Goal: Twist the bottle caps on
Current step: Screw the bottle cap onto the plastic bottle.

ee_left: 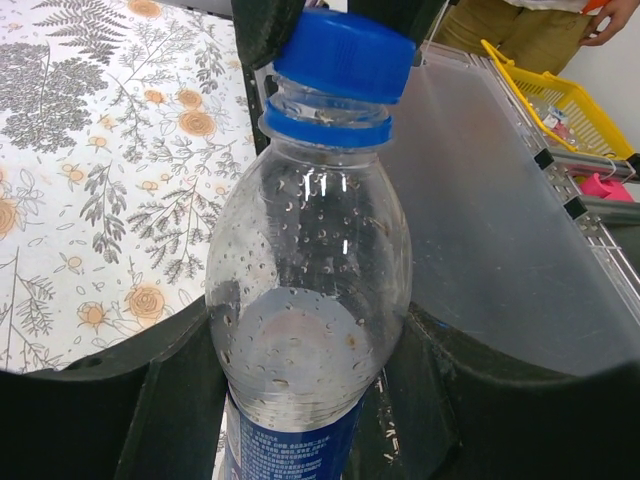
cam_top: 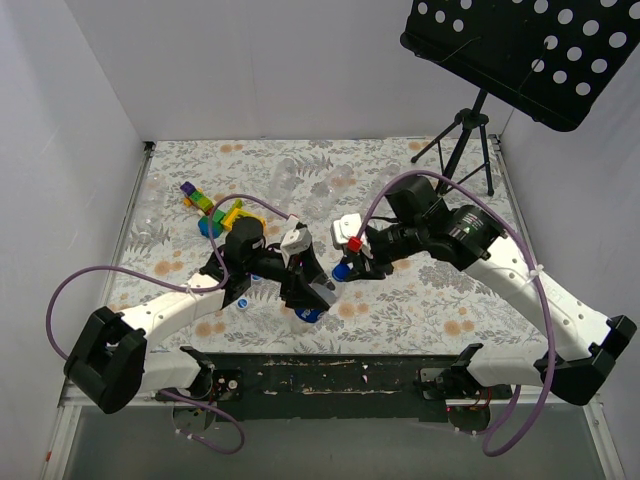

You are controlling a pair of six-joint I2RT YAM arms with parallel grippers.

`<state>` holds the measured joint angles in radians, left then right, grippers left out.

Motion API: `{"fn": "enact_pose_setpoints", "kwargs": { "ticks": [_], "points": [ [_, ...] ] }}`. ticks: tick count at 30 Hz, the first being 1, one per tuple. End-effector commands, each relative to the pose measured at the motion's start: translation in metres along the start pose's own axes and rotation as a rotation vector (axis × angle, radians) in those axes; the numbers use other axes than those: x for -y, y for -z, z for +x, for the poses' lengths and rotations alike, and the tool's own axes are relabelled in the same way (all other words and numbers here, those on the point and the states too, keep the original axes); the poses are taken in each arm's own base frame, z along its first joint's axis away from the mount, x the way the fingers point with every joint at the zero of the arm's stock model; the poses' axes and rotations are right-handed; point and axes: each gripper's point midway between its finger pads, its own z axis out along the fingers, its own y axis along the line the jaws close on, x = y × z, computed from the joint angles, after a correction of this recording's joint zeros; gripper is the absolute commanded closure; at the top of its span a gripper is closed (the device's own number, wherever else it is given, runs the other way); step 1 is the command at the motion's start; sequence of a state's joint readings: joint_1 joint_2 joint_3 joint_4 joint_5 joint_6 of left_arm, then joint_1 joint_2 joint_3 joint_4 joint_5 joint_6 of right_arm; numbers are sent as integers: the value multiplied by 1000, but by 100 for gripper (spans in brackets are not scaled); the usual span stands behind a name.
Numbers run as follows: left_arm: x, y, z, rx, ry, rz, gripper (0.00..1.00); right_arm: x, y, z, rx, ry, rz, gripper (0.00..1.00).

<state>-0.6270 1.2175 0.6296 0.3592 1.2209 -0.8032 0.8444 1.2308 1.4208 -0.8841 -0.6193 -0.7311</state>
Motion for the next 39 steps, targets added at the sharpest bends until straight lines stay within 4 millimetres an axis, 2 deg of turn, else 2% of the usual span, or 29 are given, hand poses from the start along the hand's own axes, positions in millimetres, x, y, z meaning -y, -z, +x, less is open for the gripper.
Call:
{"fn": "enact_pose_setpoints", "kwargs": {
  "ticks": [1,5,11,16,23,31,34,39],
  "points": [
    [5,-2,-37,39,-174,8,69,6,-9,14,-65,-8,-12,96],
    [-2,-1,-38,51,-187,-37,69,9,-14,19,-83,-66,-7,97],
    [0,6,-45,104,-362,-109,69,11,-28,24,-95,-234,-13,98],
    [-4,12,-53,146,-431,-190,69,23,-36,30,-117,-392,49,99],
    [-14,18,-61,192,-446,-282,70,40,-40,28,-108,-597,165,99],
    [-32,34,-71,208,-544,-504,70,50,-41,20,-74,-861,270,99],
    [-36,43,-79,222,-604,-613,70,54,-42,20,-61,-916,312,99],
    [-47,56,-80,200,-666,-760,70,60,-44,13,-17,-933,336,99]
  ]
}}
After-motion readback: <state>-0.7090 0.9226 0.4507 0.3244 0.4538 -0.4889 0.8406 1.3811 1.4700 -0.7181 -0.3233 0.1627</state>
